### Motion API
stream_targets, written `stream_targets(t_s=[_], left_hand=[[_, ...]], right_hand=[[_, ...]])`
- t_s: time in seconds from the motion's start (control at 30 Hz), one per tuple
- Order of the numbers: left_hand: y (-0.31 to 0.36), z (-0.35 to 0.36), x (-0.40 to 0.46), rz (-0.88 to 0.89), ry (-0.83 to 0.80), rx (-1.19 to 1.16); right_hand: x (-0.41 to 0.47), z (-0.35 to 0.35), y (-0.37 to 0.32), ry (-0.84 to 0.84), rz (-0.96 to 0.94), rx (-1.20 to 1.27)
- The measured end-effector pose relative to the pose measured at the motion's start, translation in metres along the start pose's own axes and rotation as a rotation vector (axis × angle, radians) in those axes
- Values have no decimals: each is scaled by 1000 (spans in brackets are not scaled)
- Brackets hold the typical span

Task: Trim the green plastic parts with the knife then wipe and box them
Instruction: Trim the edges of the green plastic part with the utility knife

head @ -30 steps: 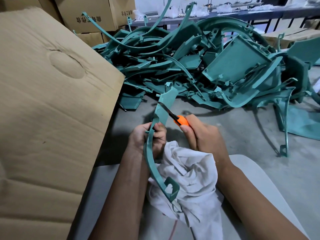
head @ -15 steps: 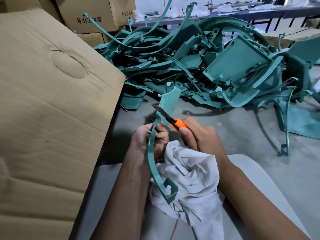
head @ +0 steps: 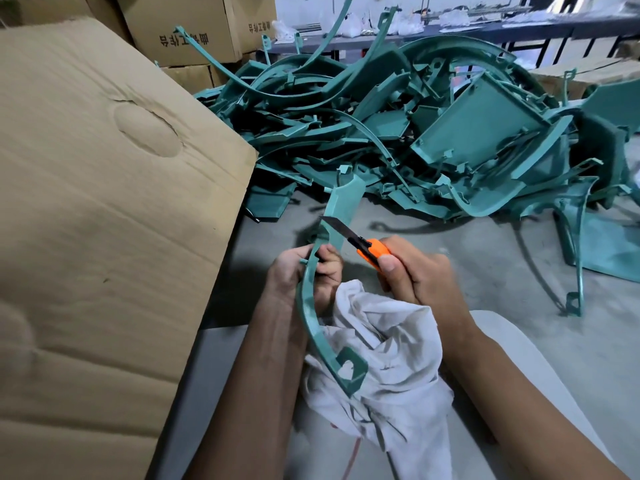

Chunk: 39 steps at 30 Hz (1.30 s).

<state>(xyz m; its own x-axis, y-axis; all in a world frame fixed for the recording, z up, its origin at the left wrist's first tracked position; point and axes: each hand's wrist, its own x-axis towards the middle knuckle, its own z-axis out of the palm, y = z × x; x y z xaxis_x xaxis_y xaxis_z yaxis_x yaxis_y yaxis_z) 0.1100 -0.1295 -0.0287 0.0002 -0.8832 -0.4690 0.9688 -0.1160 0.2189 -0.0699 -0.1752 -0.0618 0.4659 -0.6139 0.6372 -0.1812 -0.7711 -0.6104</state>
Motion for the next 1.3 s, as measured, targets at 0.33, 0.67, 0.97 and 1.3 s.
stream_targets(t_s=[0.33,0.67,0.97,1.3], left_hand=[[-3,9,-10,-67,-11,170],[-16,0,4,285,-108,607],[-8,-20,2,162,-272,908],[7,-31,24,784,186,1330]], right_hand=[[4,2,8,62,-61,-235],[5,7,5,89,96,-64],[10,10,2,-23,262,65],[9,2,12,-3,220,-39]])
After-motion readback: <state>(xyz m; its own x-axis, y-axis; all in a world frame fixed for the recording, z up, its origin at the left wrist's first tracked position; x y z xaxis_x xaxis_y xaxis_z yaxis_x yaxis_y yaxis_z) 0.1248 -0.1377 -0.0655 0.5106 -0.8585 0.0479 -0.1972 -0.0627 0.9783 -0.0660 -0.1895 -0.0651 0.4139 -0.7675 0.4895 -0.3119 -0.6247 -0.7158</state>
